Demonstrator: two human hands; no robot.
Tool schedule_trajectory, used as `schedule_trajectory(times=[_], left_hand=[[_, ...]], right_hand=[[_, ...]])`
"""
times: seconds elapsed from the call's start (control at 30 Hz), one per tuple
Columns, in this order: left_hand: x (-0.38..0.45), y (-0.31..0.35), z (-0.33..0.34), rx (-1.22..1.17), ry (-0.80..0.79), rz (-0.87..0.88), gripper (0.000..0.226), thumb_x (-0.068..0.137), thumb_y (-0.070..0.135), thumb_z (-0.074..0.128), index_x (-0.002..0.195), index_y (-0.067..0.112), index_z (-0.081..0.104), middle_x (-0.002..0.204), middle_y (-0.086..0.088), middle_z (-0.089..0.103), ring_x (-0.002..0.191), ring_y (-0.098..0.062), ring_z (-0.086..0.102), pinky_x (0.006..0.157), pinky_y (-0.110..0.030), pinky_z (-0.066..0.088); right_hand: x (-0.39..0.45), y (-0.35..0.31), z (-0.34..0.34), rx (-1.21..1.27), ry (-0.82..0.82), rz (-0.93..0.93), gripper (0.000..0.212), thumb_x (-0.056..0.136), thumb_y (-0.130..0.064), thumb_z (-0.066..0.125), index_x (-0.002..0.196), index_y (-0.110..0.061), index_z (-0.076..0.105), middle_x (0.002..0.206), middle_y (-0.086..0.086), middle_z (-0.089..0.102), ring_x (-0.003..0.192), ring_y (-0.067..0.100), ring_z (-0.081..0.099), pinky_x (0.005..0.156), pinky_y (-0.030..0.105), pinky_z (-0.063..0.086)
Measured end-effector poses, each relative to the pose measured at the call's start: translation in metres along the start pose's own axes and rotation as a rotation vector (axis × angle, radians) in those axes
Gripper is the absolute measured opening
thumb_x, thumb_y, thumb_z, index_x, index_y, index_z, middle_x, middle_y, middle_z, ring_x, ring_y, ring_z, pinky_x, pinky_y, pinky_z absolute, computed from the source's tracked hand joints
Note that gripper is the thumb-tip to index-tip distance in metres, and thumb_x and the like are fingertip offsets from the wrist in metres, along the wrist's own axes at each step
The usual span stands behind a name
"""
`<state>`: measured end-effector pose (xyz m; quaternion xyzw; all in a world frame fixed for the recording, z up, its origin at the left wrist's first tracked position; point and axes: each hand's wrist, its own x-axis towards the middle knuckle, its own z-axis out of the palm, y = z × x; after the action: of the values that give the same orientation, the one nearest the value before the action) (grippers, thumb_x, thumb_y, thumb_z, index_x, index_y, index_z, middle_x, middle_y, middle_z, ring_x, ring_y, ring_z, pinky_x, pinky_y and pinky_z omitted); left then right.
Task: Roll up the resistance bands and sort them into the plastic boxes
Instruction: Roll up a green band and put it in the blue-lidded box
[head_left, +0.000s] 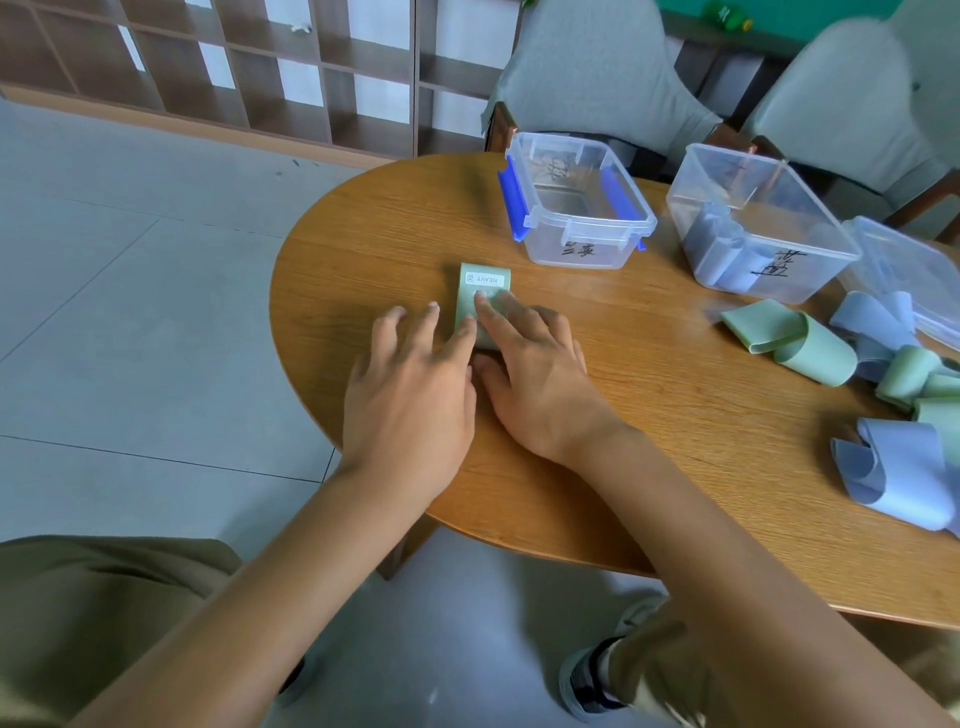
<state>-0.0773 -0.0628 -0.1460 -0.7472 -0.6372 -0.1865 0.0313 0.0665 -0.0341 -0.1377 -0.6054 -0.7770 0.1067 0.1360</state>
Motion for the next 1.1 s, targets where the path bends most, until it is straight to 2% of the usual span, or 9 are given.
schedule_trajectory(times=[0.1,0.27,0.4,0.47,0.53,0.63,0.8,0.93,1.1], left_hand=[[0.003,0.003,-0.002,0.032,-0.01,-0.024,0.049,0.094,0.031,0.056,0.143,0.025,0.052,0.149,-0.009,0.05,0.137,-0.037,0.038,0.091,-0.048,0.051],[0.012,0.002,-0.001,0.035,-0.035,-0.038,0.048,0.097,0.025,0.052,0.145,0.027,0.049,0.152,-0.009,0.046,0.141,-0.037,0.034,0.092,-0.05,0.049],[0.022,-0.003,-0.002,0.022,-0.074,-0.044,0.057,0.097,0.013,0.033,0.15,0.034,0.042,0.159,-0.005,0.035,0.146,-0.036,0.023,0.099,-0.05,0.045],[0.026,-0.005,-0.005,0.016,-0.09,-0.038,0.068,0.09,0.014,0.02,0.151,0.035,0.039,0.161,-0.004,0.032,0.147,-0.035,0.02,0.101,-0.05,0.044],[0.029,-0.005,-0.007,0.008,-0.099,-0.035,0.074,0.084,0.016,0.016,0.151,0.036,0.04,0.161,-0.004,0.031,0.147,-0.036,0.018,0.103,-0.05,0.043],[0.034,-0.007,-0.004,-0.037,-0.096,-0.028,0.07,0.087,0.014,0.021,0.15,0.037,0.042,0.161,-0.003,0.031,0.148,-0.035,0.017,0.105,-0.05,0.042],[0.041,-0.029,0.008,-0.216,-0.055,0.013,0.064,0.095,0.002,0.044,0.149,0.035,0.044,0.16,0.0,0.032,0.143,-0.029,0.027,0.104,-0.046,0.046],[0.04,-0.038,0.012,-0.229,-0.002,-0.044,0.053,0.099,0.01,0.045,0.152,0.02,0.041,0.154,-0.005,0.042,0.139,-0.031,0.037,0.105,-0.043,0.044],[0.038,-0.039,0.015,-0.214,0.003,-0.027,0.049,0.098,0.013,0.048,0.147,0.016,0.048,0.15,-0.006,0.048,0.138,-0.028,0.04,0.106,-0.04,0.044]], right_hand=[[-0.006,0.005,0.003,0.083,0.093,-0.03,0.063,0.098,-0.024,0.053,0.156,-0.012,0.031,0.16,0.007,0.031,0.143,0.028,0.025,0.12,0.041,0.025],[-0.024,0.007,0.009,0.109,0.363,-0.167,0.04,0.091,-0.004,0.055,0.13,0.003,0.059,0.136,0.017,0.057,0.125,0.033,0.05,0.111,0.038,0.039],[-0.026,0.004,0.013,0.02,0.342,-0.238,0.043,0.091,0.004,0.052,0.133,0.009,0.055,0.138,0.023,0.056,0.133,0.035,0.048,0.118,0.028,0.03],[-0.024,0.002,0.014,-0.044,0.325,-0.239,0.047,0.089,0.005,0.053,0.135,0.009,0.054,0.14,0.023,0.055,0.135,0.036,0.047,0.118,0.035,0.034],[-0.022,0.0,0.014,-0.085,0.338,-0.255,0.046,0.089,0.001,0.049,0.134,0.006,0.057,0.138,0.02,0.058,0.134,0.034,0.05,0.113,0.042,0.041],[-0.018,-0.004,0.016,-0.076,0.349,-0.255,0.048,0.091,-0.009,0.039,0.133,0.004,0.059,0.138,0.017,0.06,0.133,0.031,0.052,0.108,0.044,0.045],[-0.014,-0.01,0.018,-0.06,0.377,-0.207,0.047,0.091,-0.009,0.041,0.132,0.003,0.059,0.135,0.019,0.06,0.13,0.032,0.053,0.112,0.039,0.041],[-0.007,-0.015,0.018,-0.054,0.37,-0.167,0.045,0.087,-0.004,0.051,0.132,-0.001,0.059,0.133,0.017,0.061,0.129,0.032,0.053,0.111,0.039,0.043],[0.004,-0.013,0.019,-0.067,0.346,-0.133,0.046,0.087,-0.002,0.056,0.133,-0.002,0.057,0.136,0.017,0.059,0.132,0.033,0.051,0.109,0.041,0.046]])
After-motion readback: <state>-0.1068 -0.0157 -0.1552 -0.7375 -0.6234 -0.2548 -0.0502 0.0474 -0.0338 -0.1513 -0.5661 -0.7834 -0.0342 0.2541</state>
